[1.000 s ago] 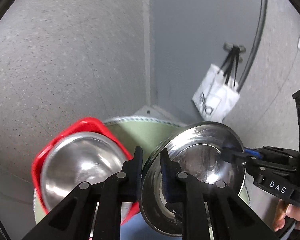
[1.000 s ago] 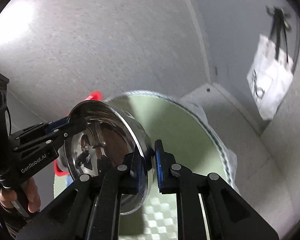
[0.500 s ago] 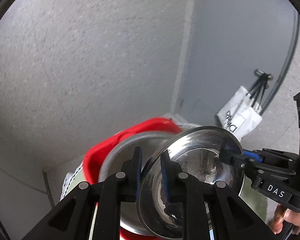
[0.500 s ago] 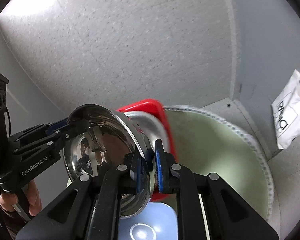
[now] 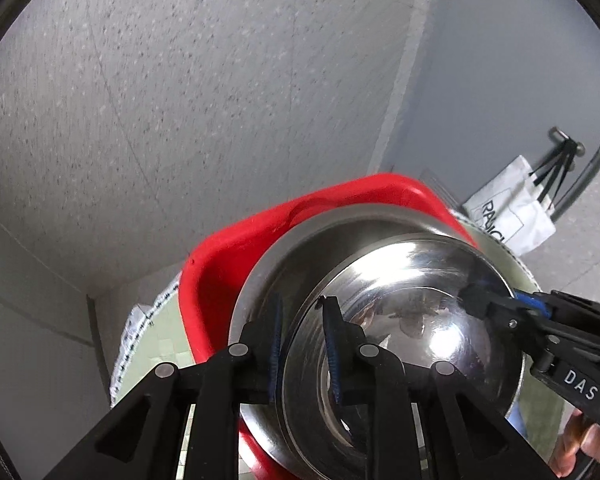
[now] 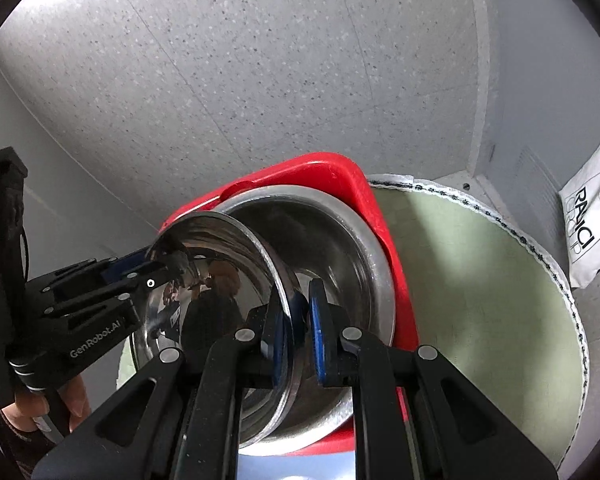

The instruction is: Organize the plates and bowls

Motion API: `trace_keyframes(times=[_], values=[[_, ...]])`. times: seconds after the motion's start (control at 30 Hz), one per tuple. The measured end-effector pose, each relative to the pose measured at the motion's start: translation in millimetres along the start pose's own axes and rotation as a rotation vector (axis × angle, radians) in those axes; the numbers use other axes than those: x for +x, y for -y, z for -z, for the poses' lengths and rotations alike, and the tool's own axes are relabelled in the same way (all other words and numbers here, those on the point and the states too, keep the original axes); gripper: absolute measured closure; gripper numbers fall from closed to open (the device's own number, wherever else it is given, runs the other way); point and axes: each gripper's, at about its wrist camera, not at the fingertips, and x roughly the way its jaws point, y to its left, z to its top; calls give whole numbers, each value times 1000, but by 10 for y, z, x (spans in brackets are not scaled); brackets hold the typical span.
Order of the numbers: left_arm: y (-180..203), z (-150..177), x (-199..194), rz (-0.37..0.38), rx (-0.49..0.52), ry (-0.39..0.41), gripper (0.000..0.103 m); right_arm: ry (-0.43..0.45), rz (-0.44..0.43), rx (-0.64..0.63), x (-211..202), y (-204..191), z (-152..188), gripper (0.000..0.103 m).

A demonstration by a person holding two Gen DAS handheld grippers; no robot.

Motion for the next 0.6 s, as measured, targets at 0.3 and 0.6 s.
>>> trace_keyframes(times=[0.3, 0.6], values=[[47, -90, 415, 15, 3, -60, 87, -29, 38, -5, 231, 49, 18, 84], [75, 9, 107, -8, -5, 28, 45, 33, 32, -41, -13, -29, 84, 39]])
